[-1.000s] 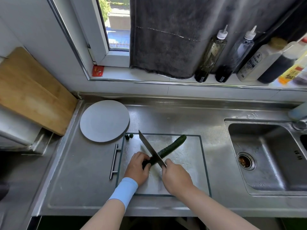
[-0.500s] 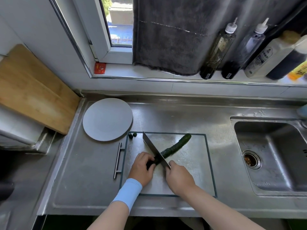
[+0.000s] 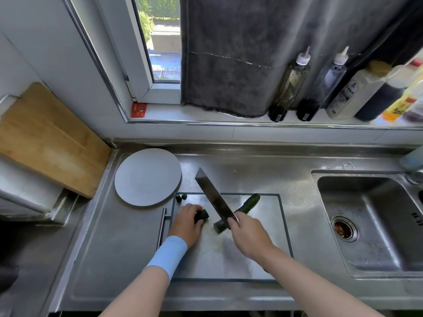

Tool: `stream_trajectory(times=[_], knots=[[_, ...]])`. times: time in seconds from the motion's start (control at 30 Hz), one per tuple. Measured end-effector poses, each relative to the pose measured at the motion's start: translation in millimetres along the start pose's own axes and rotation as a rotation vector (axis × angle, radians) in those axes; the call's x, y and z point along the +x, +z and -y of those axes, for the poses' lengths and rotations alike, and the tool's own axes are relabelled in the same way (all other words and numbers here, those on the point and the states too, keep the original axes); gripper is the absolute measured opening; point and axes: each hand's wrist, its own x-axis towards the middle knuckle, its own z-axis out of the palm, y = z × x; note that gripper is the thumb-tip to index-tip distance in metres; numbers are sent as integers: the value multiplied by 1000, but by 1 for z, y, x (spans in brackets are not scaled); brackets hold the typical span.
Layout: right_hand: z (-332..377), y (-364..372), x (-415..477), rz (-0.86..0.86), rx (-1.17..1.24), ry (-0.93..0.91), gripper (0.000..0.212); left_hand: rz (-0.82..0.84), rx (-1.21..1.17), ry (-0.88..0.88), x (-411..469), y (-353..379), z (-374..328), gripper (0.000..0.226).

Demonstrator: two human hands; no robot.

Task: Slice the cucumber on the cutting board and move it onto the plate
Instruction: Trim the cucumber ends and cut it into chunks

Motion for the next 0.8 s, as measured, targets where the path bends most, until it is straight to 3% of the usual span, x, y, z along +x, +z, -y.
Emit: stream_trajectory(times=[0.33,0.43,0.6,0.63,0.73,0.8], knots=[[-20,-33,30,-92,-113,66,32,141,336,116,75,6,-9,40],[-25,-39,36,-103,-123,68,32,87,359,133,81,7,-8,41],[-28,-44,41,-102,-122,60,30,-114,261,334,58,12,-24,21],[-29,-45,42,-103,-122,58,30,-64,250,349,51,15,-30,19],[-31,-48,44,-107,-126,55,28,226,426,319,37,21,-46,43],[-34,-50,45,-108,-135,60,28,307,526,327,34,22,-51,49]])
